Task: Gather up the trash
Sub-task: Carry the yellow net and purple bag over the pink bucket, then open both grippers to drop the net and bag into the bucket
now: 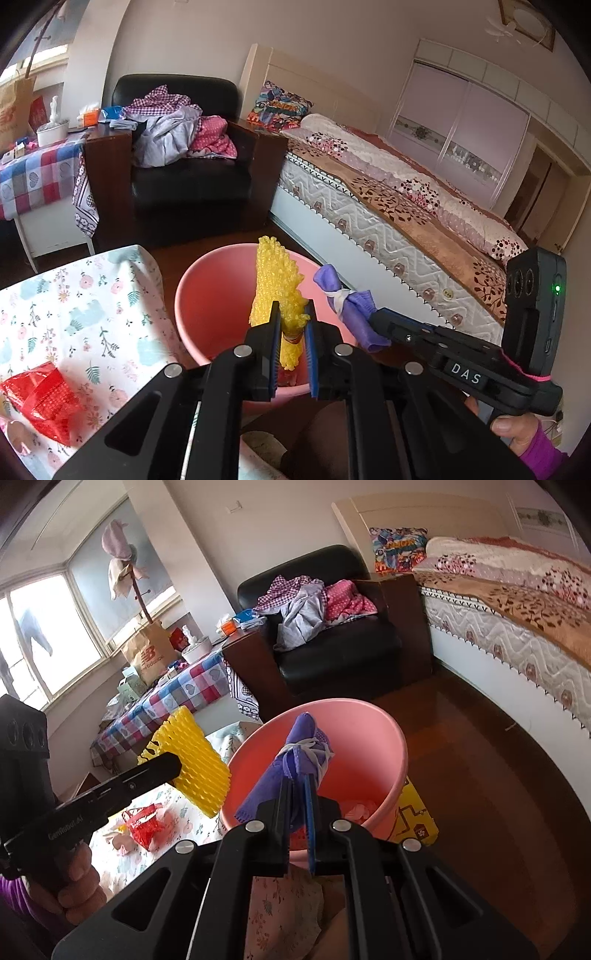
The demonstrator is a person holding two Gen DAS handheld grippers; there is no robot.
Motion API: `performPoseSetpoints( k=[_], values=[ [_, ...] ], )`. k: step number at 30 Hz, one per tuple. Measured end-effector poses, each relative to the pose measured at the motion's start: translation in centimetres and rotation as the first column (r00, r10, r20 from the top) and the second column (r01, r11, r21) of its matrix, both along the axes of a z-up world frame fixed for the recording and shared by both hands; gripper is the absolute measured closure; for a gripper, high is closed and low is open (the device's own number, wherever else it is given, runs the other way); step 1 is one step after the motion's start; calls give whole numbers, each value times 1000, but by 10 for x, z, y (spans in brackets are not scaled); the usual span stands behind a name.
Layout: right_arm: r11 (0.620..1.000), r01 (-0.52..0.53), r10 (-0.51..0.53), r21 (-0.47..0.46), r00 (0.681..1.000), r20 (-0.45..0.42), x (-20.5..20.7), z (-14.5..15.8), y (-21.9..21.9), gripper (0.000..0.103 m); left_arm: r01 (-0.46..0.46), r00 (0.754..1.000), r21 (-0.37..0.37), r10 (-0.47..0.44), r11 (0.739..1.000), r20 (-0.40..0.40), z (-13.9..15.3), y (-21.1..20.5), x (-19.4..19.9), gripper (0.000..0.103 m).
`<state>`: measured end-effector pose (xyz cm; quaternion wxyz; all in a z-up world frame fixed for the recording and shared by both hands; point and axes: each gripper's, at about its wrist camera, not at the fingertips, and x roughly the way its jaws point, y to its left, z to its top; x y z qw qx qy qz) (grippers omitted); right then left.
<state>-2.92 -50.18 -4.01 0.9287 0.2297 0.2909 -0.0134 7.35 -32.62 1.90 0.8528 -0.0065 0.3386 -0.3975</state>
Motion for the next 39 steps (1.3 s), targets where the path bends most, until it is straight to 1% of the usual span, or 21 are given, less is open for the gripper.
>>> performPoseSetpoints(
  k=[3,6,10,13,16,21,28,31,33,34,35,36,38,39],
  values=[
    [1000,0,0,1,1000,-10,5,-6,-5,96,0,1000,6,0,1000,10,-5,-7,2,92],
    [1000,-4,5,10,1000,-20,11,-12,-7,96,-9,1000,16,10,1000,-12,-14,-12,5,92],
    [1000,-16,17,25,999,-29,19,-16,-6,96,-11,1000,31,12,999,-19,-22,-16,6,92],
    [1000,-15,15,16,999,-41,25,-18,-5,96,-13,1000,34,14,999,-25,-26,-21,9,92],
    [1000,-15,15,7,998,-68,29,-25,-3,96,-29,999,54,31,998,-36,-36,-25,15,92],
    [1000,-19,18,-8,992,-122,40,-38,4,96,-69,992,91,78,993,-95,-62,-25,24,92],
    [999,-20,15,-33,990,-143,51,-45,13,96,-90,991,116,101,989,-89,-74,-22,28,92],
    [998,-7,-3,-56,986,-167,55,-49,14,95,-98,989,125,111,987,-97,-80,-22,32,91],
    [998,0,-13,-66,982,-191,57,-52,16,93,-102,987,131,117,986,-107,-82,-20,34,89],
    [998,2,-15,-68,980,-199,57,-53,16,92,-105,986,134,121,985,-112,-83,-19,34,85],
    [998,1,-14,-68,979,-203,58,-53,17,88,-109,985,133,125,985,-120,-84,-17,34,77],
    [998,0,-13,-66,979,-204,58,-54,18,81,-114,983,132,131,985,-129,-84,-14,35,73],
    [998,6,-19,-67,979,-202,56,-53,20,70,-120,981,122,137,985,-137,-83,-9,35,68],
    [998,9,-22,-67,980,-200,56,-52,20,69,-122,981,119,139,985,-139,-82,-7,35,68]
  ],
)
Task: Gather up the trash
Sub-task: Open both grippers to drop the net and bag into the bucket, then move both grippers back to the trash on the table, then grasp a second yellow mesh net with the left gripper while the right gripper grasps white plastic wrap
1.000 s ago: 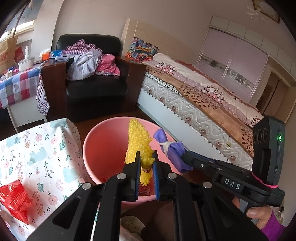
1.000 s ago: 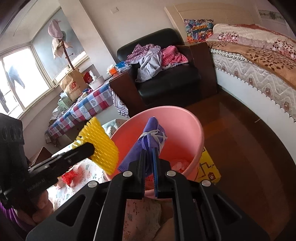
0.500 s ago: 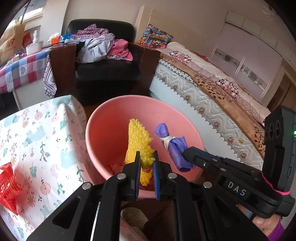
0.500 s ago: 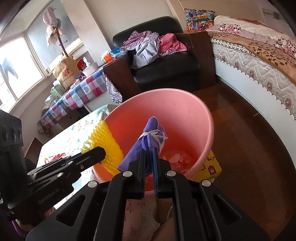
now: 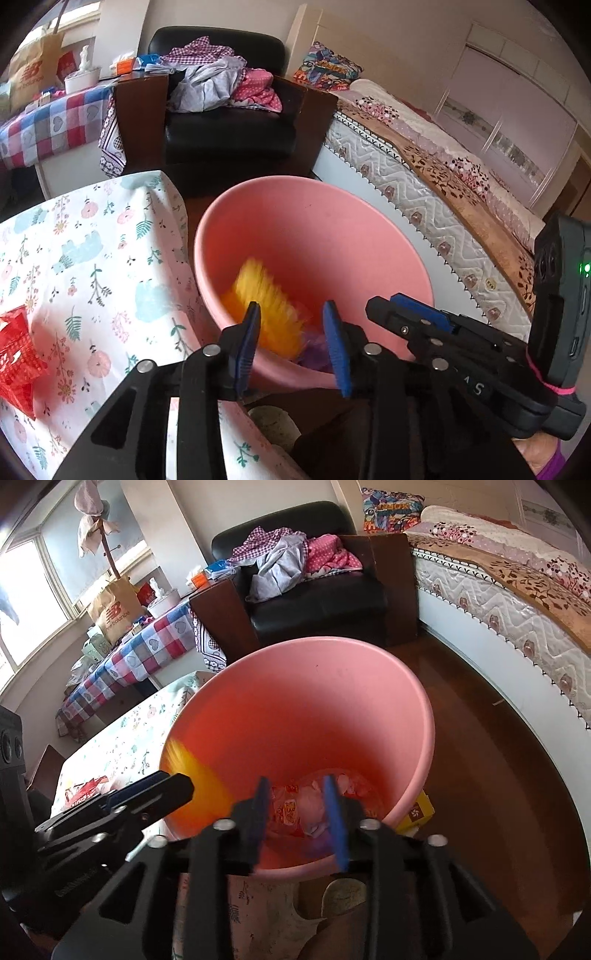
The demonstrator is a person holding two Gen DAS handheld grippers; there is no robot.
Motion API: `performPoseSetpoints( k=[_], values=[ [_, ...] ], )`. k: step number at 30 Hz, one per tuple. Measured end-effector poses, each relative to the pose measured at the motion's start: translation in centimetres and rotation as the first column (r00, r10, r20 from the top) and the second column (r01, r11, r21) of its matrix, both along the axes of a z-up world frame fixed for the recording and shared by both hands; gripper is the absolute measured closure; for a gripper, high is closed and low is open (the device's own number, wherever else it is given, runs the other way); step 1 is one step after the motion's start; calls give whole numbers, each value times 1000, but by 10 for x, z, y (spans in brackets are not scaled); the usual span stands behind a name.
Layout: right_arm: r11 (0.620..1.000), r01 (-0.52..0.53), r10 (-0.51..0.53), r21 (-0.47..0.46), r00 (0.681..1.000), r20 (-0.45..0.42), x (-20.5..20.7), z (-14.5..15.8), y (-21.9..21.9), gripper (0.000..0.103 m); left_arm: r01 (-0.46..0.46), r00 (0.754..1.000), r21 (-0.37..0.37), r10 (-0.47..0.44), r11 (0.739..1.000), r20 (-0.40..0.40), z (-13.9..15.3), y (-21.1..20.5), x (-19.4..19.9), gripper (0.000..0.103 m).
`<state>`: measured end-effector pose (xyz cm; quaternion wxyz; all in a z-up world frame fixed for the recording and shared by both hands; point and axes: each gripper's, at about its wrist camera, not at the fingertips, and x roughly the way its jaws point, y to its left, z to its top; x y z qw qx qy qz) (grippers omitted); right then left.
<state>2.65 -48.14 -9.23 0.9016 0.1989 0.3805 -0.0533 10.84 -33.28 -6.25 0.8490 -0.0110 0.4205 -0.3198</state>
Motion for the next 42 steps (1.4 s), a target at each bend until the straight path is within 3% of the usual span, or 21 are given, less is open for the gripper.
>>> performPoseSetpoints(
  k=[10,12,16,19,26,31,38,42],
  values=[
    [998,-38,36,40,997,66,-14,20,22,66,-16,999,-70,19,997,40,32,36,-10,66],
    [998,-33,30,48,997,77,-18,27,30,55,-19,997,-73,24,997,67,42,48,-14,60],
    [992,-81,64,95,984,167,-27,41,48,48,-32,992,-70,40,997,117,57,75,-24,59],
    [984,-141,114,112,969,220,-30,48,63,48,-73,987,-72,83,995,140,68,106,-29,59],
    [964,-262,249,39,947,204,-14,51,116,48,-209,960,-62,217,976,177,78,194,-36,59],
    [937,-345,334,47,928,165,2,48,151,48,-339,922,-37,340,940,187,74,269,-38,59],
    [884,-467,457,33,876,153,10,49,205,48,-533,835,-19,530,846,150,55,373,-23,59],
    [848,-529,517,37,841,161,13,52,228,48,-567,819,4,563,824,113,42,403,2,60]
  ],
)
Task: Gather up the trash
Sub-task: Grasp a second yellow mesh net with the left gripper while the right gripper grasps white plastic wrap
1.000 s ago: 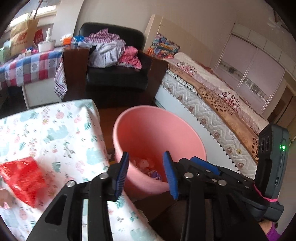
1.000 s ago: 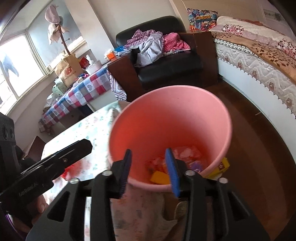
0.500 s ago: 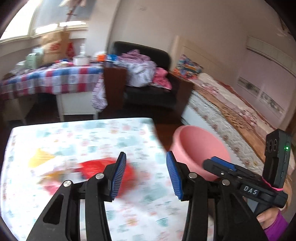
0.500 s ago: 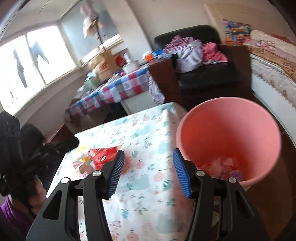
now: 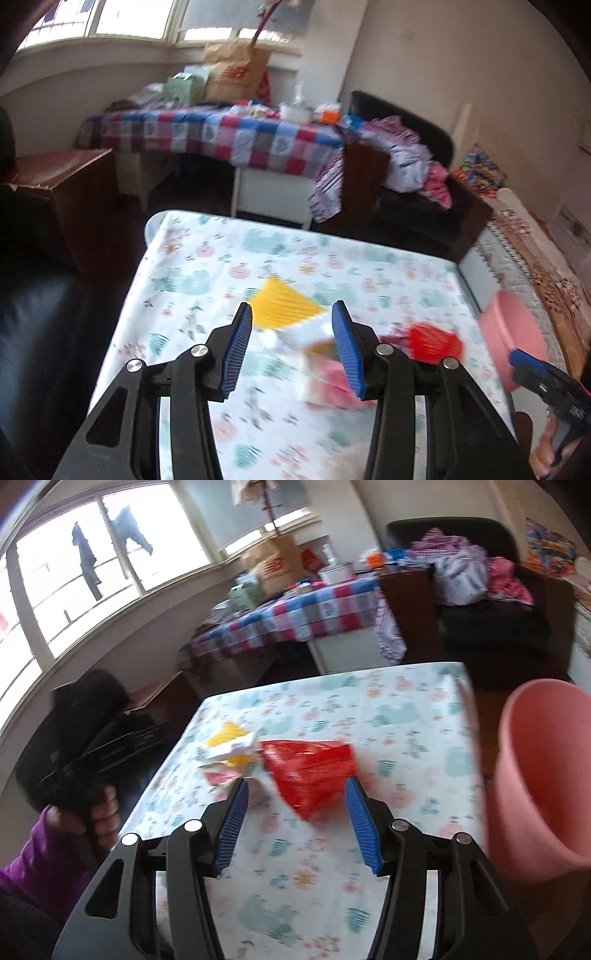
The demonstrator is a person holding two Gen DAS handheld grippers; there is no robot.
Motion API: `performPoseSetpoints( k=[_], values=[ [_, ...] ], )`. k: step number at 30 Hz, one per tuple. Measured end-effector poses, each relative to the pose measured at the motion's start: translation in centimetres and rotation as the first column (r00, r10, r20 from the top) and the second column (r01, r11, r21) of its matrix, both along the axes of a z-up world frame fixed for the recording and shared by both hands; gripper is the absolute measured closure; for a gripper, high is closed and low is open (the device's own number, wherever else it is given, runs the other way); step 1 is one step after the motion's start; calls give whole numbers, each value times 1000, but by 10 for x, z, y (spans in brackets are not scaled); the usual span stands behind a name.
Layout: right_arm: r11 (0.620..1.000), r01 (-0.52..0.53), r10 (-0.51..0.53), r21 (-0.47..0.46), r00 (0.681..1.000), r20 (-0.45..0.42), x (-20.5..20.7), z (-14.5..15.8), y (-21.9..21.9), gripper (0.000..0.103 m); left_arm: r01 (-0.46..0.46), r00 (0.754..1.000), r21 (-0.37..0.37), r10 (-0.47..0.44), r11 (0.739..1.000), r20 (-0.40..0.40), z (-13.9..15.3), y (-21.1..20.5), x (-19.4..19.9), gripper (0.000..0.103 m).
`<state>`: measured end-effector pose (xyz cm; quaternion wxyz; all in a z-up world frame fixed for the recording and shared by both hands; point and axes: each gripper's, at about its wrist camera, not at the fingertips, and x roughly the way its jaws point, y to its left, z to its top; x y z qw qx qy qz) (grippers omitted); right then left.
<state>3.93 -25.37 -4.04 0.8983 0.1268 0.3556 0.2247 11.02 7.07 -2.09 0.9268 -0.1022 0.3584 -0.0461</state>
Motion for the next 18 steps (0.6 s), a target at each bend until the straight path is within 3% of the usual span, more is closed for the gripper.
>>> performPoseSetpoints(
  k=[9,14,15,17,18],
  values=[
    [985,-165,165,-45,986,-6,8,3,46,48,70,989,15,-67,997,-134,-47,-3,80,60],
    [961,-264,265,-86,964,-4,18,4,76,48,103,979,53,-92,993,-183,-70,-12,100,61],
    [951,-289,290,-107,957,-4,21,3,85,48,110,977,57,-97,992,-189,-73,-13,100,63],
    [933,-328,330,-151,944,-12,25,0,100,48,118,977,61,-105,991,-186,-76,-14,95,83],
    [926,-339,341,-168,940,-15,27,-2,105,48,128,977,63,-114,990,-182,-76,-15,92,86]
  ],
)
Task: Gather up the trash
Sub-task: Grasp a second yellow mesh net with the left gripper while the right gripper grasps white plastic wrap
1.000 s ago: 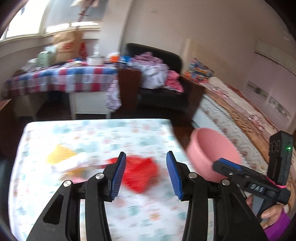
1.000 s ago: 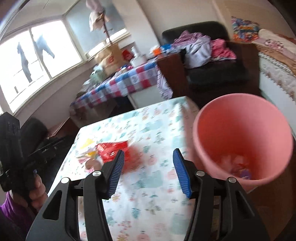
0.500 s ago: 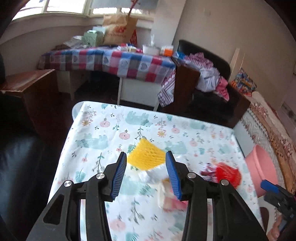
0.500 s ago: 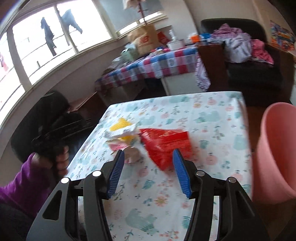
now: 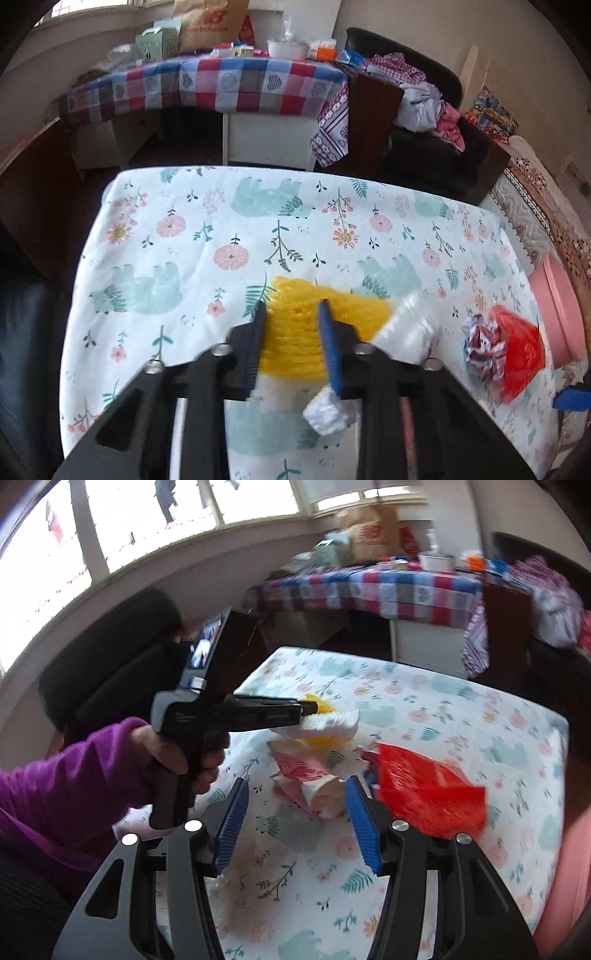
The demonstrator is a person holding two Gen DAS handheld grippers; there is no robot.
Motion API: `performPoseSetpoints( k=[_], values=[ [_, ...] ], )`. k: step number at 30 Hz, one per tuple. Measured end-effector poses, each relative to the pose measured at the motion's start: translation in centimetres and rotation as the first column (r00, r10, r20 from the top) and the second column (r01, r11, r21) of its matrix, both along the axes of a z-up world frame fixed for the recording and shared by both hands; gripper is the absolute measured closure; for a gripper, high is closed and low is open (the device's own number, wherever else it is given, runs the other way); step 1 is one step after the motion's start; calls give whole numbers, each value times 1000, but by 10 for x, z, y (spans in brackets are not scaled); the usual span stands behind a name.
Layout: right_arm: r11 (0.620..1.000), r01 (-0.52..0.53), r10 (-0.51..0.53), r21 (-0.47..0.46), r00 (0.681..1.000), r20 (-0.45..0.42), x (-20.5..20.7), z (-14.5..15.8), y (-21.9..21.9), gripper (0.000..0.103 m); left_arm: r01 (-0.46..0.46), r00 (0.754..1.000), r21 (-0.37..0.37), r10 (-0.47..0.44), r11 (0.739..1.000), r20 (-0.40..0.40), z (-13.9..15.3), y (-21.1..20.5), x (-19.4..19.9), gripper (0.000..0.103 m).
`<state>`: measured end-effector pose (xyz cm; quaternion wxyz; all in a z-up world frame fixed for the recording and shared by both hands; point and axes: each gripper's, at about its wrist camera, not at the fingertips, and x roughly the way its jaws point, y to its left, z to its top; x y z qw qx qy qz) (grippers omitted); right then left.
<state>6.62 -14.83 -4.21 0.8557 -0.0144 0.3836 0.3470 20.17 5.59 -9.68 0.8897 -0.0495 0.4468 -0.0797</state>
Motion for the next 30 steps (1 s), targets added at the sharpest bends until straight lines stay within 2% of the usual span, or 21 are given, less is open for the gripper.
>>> performPoseSetpoints(
  k=[2,4,10,15,17,21,24,30],
  values=[
    [999,-25,25,-36,1000,5,6,-4,11,48,1,1000,1,-1,1000,21,2,1,-9,92],
    [996,-54,54,-65,998,8,13,-7,24,48,-1,999,-2,1,1000,36,6,3,-16,93],
    [979,-139,143,-148,990,18,30,-18,51,48,-44,995,-56,49,997,92,32,22,-43,93],
    [966,-154,154,-208,988,-19,42,-33,60,48,-58,991,-90,68,994,115,48,36,-63,93],
    [968,-151,145,-199,988,-45,45,-37,59,48,-61,991,-90,71,994,115,51,38,-70,93],
    [978,-152,139,-142,985,-100,33,-38,50,66,-51,991,-125,66,991,118,58,38,-87,93],
    [985,-124,113,-119,989,-95,18,-36,36,67,-29,991,-136,47,990,129,63,33,-99,93],
    [996,44,-51,-74,995,-88,-11,-26,-21,67,47,992,-150,-29,987,124,65,4,-114,93]
  ],
)
